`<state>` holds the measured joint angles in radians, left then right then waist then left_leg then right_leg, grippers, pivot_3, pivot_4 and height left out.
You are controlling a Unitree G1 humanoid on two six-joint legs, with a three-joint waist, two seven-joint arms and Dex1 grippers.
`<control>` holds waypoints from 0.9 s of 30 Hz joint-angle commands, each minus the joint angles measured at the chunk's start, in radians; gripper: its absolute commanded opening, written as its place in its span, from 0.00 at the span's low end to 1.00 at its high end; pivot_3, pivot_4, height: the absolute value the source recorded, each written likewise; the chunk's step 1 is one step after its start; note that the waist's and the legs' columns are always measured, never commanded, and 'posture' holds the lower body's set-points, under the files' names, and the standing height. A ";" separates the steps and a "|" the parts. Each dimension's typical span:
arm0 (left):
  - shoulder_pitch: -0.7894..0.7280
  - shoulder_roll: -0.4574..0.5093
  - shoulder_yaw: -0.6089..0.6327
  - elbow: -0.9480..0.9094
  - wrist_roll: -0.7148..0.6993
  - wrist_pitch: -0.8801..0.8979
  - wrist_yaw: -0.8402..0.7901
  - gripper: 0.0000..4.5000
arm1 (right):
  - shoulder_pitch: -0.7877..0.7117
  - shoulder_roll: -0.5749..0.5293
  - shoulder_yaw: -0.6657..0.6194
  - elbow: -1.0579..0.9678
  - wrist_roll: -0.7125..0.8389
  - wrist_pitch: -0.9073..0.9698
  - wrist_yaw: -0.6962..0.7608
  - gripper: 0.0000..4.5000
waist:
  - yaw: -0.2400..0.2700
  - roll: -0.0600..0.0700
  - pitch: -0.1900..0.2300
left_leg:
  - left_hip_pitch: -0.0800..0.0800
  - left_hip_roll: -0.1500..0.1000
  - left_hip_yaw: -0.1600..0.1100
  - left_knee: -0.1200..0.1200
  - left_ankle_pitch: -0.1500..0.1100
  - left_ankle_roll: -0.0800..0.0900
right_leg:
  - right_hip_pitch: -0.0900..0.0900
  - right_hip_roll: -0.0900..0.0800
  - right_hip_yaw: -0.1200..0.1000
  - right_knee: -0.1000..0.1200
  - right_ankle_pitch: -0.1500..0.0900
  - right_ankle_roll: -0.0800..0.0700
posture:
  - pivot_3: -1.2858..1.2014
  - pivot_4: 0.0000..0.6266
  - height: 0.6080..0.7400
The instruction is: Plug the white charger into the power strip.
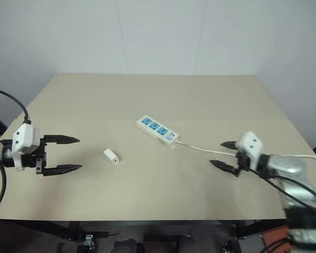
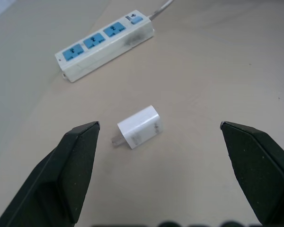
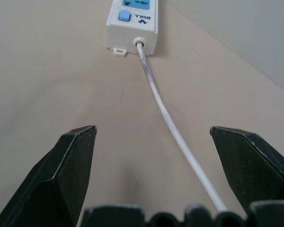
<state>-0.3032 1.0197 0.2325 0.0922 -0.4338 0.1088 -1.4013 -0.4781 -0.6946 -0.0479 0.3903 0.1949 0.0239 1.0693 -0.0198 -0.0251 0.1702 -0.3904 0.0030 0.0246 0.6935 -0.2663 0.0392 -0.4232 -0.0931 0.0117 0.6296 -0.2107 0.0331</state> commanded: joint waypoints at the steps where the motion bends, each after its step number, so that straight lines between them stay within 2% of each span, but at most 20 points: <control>1: -0.025 0.022 0.006 -0.020 0.003 -0.004 0.001 0.99 | -0.122 0.059 0.042 0.155 -0.057 -0.092 -0.031 1.00 | 0.000 0.000 0.000 | 0.000 0.000 0.000 0.000 0.000 0.000 | 0.000 0.000 0.000 0.000 0.000 0.000 | 0.52 0.24 1.00; 9: 0.011 0.046 0.037 -0.048 -0.003 0.003 0.003 0.99 | -0.328 0.189 0.086 0.485 -0.103 -0.121 -0.040 1.00 | -0.001 0.000 0.000 | -0.001 0.000 0.000 0.000 0.000 0.000 | 0.000 -0.001 0.000 0.000 0.001 -0.001 | 0.52 0.24 1.00; 12: 0.024 0.048 0.044 -0.056 -0.005 0.005 0.008 1.00 | -0.374 0.220 0.103 0.581 -0.137 -0.142 -0.042 0.87 | -0.003 0.000 0.000 | -0.001 0.001 0.000 0.000 0.000 0.000 | 0.000 0.000 0.000 0.000 0.001 -0.001 | 0.52 0.24 1.00; 18: 0.046 0.049 0.055 -0.072 -0.007 0.005 0.019 1.00 | -0.415 0.248 0.119 0.661 -0.168 -0.165 -0.028 0.42 | -0.012 0.000 0.000 | 0.000 0.001 0.000 0.000 0.000 0.000 | 0.000 0.000 0.000 0.000 0.001 -0.001 | 0.52 0.24 1.00; 23: 0.040 0.048 0.050 -0.068 -0.003 -0.001 0.020 1.00 | -0.395 0.242 0.110 0.642 -0.169 -0.208 -0.014 0.03 | -0.021 0.000 0.000 | 0.000 0.001 0.000 -0.001 0.000 0.000 | 0.000 0.000 0.000 0.000 0.001 -0.001 | 0.52 0.24 1.00; 24: 0.038 0.047 0.048 -0.066 -0.002 -0.001 0.020 1.00 | -0.390 0.239 0.108 0.634 -0.169 -0.216 -0.012 0.01 | -0.022 0.000 0.000 | 0.000 0.002 0.000 -0.001 0.000 0.000 | 0.000 0.000 0.000 0.000 0.001 -0.001 | 0.52 0.24 1.00; 27: 0.016 0.045 0.036 -0.058 -0.001 -0.004 0.016 1.00 | -0.330 0.211 0.086 0.533 -0.141 -0.221 0.009 0.01 | -0.022 0.000 0.000 | 0.000 0.002 0.000 -0.001 0.000 0.000 | 0.000 0.000 0.000 0.000 0.001 -0.001 | 0.52 0.24 1.00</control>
<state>-0.2651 1.0456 0.2518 0.0488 -0.4301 0.1107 -1.3863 -0.8357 -0.4579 0.0604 0.9921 0.0266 -0.1843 1.0595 -0.0422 -0.0248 0.1706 -0.3904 0.0050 0.0246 0.6926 -0.2663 0.0390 -0.4234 -0.0930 0.0114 0.6296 -0.2094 0.0319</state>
